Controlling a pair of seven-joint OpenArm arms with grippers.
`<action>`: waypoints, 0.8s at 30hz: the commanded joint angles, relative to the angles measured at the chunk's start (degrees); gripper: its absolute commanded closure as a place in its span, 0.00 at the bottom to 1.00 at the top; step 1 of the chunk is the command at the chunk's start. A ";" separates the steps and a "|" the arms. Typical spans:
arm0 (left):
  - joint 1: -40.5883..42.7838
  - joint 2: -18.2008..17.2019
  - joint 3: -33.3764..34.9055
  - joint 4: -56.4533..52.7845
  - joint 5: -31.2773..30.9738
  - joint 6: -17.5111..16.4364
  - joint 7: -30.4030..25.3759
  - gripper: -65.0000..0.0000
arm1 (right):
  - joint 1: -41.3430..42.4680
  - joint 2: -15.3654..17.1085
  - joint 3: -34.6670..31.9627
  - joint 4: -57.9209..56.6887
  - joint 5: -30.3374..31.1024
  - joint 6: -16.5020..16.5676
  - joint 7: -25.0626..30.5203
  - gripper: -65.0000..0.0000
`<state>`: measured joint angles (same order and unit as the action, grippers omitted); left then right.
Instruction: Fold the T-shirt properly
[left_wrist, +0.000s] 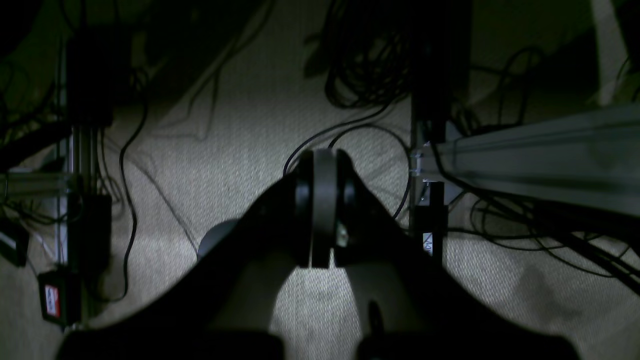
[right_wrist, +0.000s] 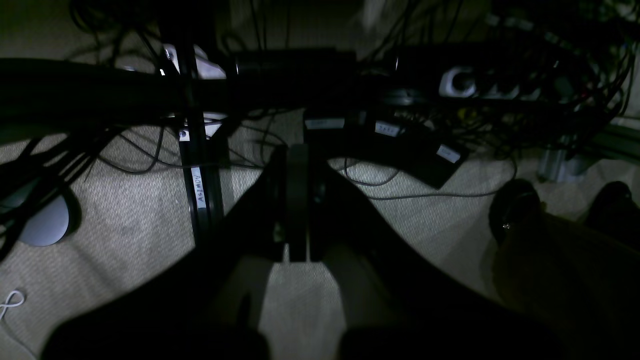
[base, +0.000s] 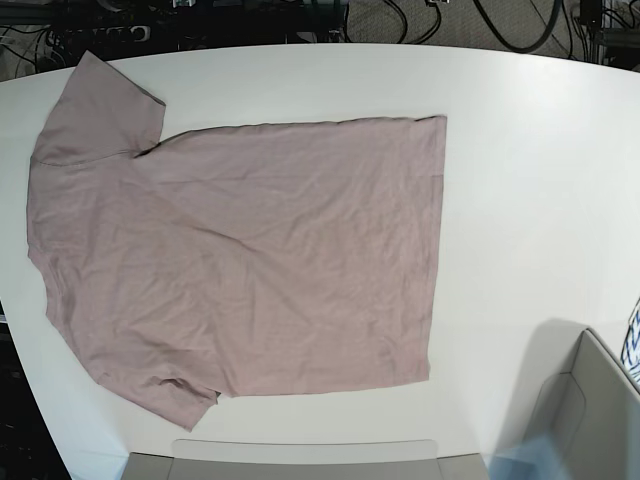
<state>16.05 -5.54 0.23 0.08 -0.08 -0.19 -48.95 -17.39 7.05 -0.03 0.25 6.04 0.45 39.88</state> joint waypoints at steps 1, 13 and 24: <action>0.69 0.05 0.17 -0.03 -0.06 0.23 -2.88 0.99 | -1.12 0.64 -0.01 -0.21 0.24 0.04 1.84 0.99; 6.94 0.22 0.34 -0.03 0.03 0.23 -23.45 0.99 | -5.87 0.73 0.16 -0.21 0.51 0.04 16.25 0.99; 14.94 0.13 0.43 7.70 0.03 0.23 -27.75 0.96 | -16.33 1.96 3.94 7.62 3.76 0.04 26.19 0.99</action>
<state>29.08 -5.10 0.56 8.27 0.03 -0.47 -72.12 -32.27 8.97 3.95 8.36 9.67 0.43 64.42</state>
